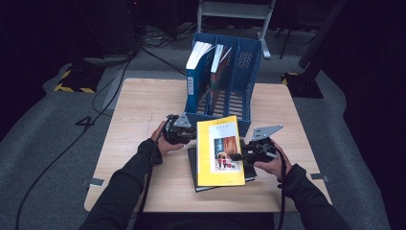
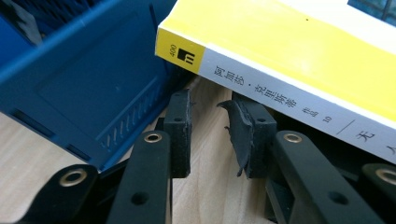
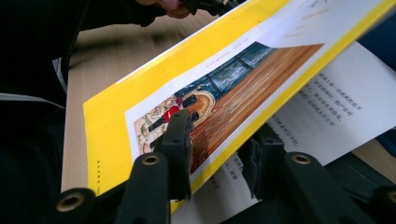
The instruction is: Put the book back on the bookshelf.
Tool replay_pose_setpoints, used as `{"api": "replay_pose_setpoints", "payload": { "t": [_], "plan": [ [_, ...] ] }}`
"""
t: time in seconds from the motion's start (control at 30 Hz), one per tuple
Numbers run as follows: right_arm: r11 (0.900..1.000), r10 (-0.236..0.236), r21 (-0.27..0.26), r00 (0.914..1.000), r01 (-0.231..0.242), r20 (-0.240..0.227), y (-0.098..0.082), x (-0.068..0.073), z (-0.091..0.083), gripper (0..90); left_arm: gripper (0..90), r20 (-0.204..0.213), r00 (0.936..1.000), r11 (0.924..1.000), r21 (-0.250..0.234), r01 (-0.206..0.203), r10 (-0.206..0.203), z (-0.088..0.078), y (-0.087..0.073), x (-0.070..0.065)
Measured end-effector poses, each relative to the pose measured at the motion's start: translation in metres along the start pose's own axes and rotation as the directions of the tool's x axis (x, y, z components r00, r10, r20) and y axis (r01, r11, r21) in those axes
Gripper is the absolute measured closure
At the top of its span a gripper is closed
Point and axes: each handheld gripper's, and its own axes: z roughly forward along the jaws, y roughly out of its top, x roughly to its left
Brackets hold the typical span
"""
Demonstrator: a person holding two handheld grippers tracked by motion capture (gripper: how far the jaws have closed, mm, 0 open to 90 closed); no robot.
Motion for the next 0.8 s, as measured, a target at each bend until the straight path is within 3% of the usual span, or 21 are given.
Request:
{"api": "replay_pose_setpoints", "payload": {
  "t": [0.13, 0.3, 0.47, 0.8],
  "plan": [
    [0.999, -0.026, -0.039, 0.9997, 0.026, -0.003, 0.000, 0.004, -0.005, 68.1, 77.4, 0.026, 0.9995, 0.9980, -0.060, 0.022, -0.020, -0.011, 0.008, -0.003],
    [0.996, -0.065, -0.068, 0.9978, 0.064, -0.012, 0.003, 0.010, -0.010, 64.8, 82.7, 0.055, 0.9983, 0.9890, -0.145, 0.029, -0.021, -0.028, 0.022, -0.007],
    [0.993, -0.085, -0.082, 0.9963, 0.086, 0.012, 0.010, 0.014, -0.010, 61.3, 83.1, 0.065, 0.9979, 0.9865, -0.164, 0.005, 0.005, -0.033, 0.031, -0.013],
    [0.984, -0.112, -0.124, 0.9870, 0.126, 0.115, 0.025, 0.018, -0.017, 74.9, 86.1, 0.056, 0.9982, 0.9793, -0.202, -0.008, 0.020, -0.051, 0.049, -0.014]
  ]
}}
